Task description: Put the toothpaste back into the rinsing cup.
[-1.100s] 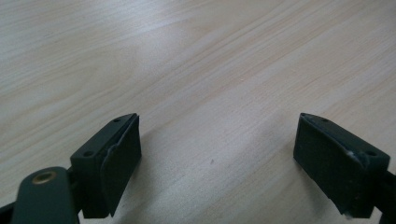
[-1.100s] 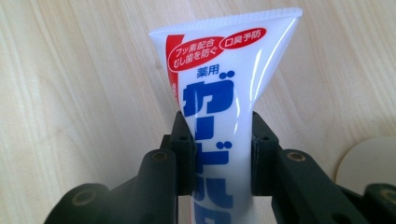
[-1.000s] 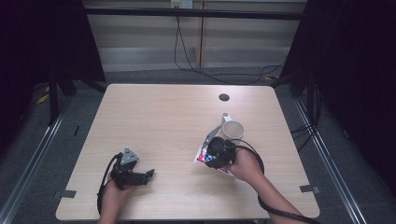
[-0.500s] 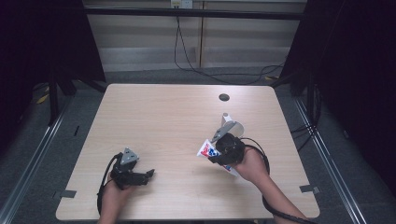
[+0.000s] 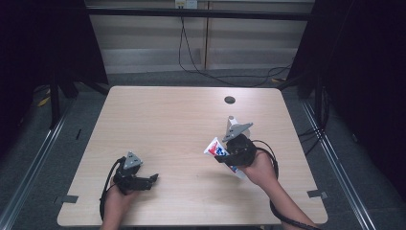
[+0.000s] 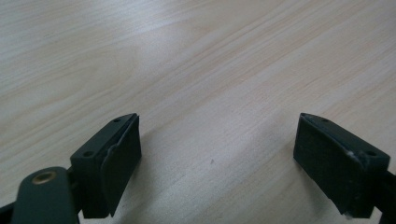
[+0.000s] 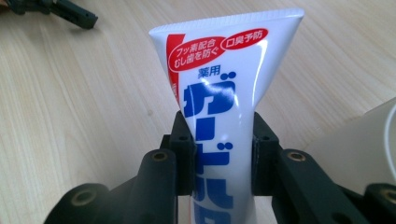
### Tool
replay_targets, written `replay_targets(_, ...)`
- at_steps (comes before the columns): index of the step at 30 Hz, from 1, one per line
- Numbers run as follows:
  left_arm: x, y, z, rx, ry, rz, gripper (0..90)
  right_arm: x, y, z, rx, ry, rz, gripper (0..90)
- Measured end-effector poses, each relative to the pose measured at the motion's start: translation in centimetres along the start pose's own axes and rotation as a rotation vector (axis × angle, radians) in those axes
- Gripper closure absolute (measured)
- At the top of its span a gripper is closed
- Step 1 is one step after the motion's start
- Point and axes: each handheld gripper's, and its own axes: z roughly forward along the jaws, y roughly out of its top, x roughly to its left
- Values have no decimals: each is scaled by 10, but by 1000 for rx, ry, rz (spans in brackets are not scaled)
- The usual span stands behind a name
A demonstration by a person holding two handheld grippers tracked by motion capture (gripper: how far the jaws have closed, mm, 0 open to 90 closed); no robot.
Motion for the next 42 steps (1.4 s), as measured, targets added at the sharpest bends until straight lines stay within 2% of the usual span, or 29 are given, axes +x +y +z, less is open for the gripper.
replay_targets(2, 0, 0, 0, -1, -1, 0, 148, -1, -1, -2, -34, -17, 8, 695)
replay_targets(3, 0, 0, 0, -1, 0, -1, 148, -1, -1, -2, -34, -17, 8, 695)
replay_targets(4, 0, 0, 0, 0, -1, 1, 149, -3, -3, -4, -69, -15, 19, 694)
replay_targets(8, 0, 0, 0, 0, -3, 0, 149, -4, -4, -8, -111, -16, 31, 693)
replay_targets(17, 0, 0, 0, 0, 0, 0, 148, -9, -6, -17, -164, -18, 60, 693)
replay_targets(30, 0, 0, 0, 0, -2, 0, 149, -21, -6, -33, -267, -23, 138, 691)
replay_targets(36, 0, 0, 0, 2, -1, 4, 148, -25, -5, -40, -276, -38, 141, 691)
replay_targets(42, 0, 0, 0, 2, -1, 4, 149, -30, -4, -44, -286, -33, 158, 691)
